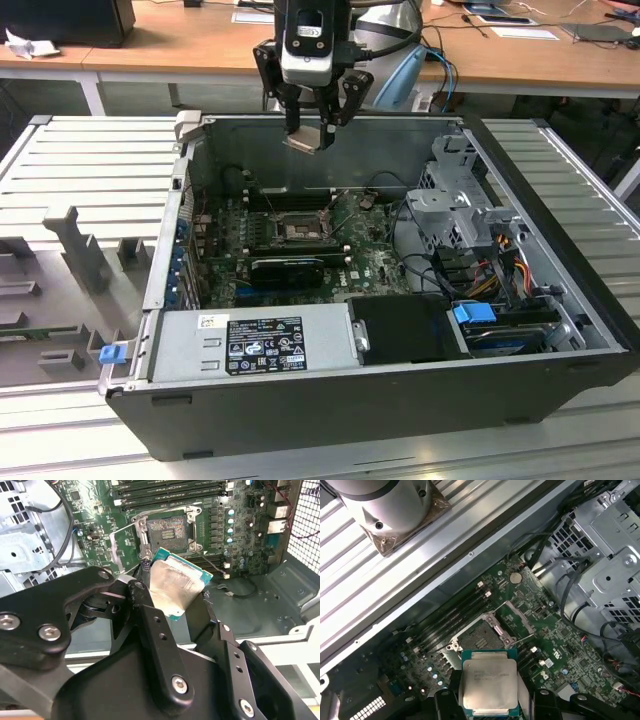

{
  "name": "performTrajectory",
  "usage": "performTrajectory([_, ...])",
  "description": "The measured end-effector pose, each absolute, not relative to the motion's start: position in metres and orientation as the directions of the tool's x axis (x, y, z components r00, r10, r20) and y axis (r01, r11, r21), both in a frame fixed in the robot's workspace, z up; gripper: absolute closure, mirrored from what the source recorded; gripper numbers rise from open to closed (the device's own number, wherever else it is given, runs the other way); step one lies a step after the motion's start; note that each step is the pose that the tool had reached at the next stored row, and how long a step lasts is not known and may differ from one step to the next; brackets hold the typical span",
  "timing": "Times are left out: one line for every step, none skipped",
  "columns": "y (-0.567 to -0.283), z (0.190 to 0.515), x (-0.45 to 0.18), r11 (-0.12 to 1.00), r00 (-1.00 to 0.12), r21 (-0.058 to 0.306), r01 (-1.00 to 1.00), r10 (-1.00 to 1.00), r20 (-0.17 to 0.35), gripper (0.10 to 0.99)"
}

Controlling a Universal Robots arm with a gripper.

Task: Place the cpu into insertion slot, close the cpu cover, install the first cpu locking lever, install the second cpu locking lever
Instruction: 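Place the cpu into insertion slot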

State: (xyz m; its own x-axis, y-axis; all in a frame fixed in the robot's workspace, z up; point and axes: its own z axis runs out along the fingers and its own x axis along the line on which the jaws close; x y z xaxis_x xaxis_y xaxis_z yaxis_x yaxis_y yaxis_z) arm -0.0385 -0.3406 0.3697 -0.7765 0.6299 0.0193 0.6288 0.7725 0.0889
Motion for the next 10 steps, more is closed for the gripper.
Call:
performTrajectory([-0.3406, 0.3696, -0.0385, 0.768, -0.772, 0.089, 0.634, 0.635, 0.019, 0.561])
performTrajectory([-0.3406, 0.3696, -0.0385, 0.763, -0.767, 0.089, 0.641, 0.642, 0.019, 0.561])
performTrajectory([-0.3406, 0.3695, -0.0385, 0.759, -0.763, 0.089, 0.645, 0.646, 0.019, 0.561])
performTrajectory([-0.3406, 0.3695, -0.0385, 0.753, -0.757, 0.089, 0.652, 0.653, 0.019, 0.561])
performTrajectory([-0.3406, 0.3694, -0.0385, 0.748, -0.752, 0.089, 0.657, 0.658, 0.019, 0.561])
performTrajectory([-0.3406, 0.3693, -0.0385, 0.744, -0.748, 0.089, 0.662, 0.663, 0.019, 0.561])
performTrajectory([-0.3406, 0.3693, -0.0385, 0.739, -0.743, 0.089, 0.668, 0.669, 0.019, 0.561])
performTrajectory([-0.3406, 0.3693, -0.0385, 0.736, -0.74, 0.089, 0.671, 0.673, 0.019, 0.561])
performTrajectory([-0.3406, 0.3692, -0.0385, 0.73, -0.734, 0.089, 0.677, 0.678, 0.019, 0.561])
performTrajectory([-0.3406, 0.3692, -0.0385, 0.727, -0.73, 0.089, 0.681, 0.683, 0.019, 0.561])
